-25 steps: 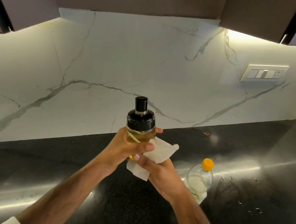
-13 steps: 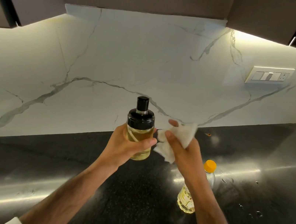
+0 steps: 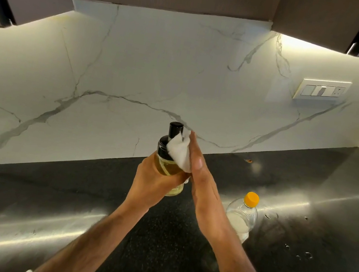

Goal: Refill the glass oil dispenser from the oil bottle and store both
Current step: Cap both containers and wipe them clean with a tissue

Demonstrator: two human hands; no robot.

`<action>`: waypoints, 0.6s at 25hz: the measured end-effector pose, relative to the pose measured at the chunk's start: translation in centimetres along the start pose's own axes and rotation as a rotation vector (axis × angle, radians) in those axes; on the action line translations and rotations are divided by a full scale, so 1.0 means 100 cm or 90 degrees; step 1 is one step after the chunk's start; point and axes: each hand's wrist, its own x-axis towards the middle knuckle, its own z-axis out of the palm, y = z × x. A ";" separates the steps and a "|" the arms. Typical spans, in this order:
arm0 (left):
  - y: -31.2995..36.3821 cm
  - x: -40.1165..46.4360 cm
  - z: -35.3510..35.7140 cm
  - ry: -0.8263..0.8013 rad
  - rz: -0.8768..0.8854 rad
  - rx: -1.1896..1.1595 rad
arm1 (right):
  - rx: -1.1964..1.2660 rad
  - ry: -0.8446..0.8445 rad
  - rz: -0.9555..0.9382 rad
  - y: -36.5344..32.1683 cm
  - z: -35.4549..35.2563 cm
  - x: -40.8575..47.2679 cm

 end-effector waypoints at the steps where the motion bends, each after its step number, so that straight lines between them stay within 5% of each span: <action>1: -0.001 -0.001 -0.001 0.005 -0.009 -0.017 | -0.060 0.010 -0.012 0.001 0.004 -0.002; 4: -0.003 -0.005 -0.002 0.026 -0.002 -0.092 | -0.254 0.118 -0.124 0.009 0.020 -0.002; 9: 0.003 -0.008 0.010 0.092 0.011 -0.053 | -0.043 0.304 -0.065 0.011 0.024 0.008; 15: 0.014 -0.016 0.022 0.138 0.091 0.143 | -0.092 0.329 0.012 0.010 0.036 0.017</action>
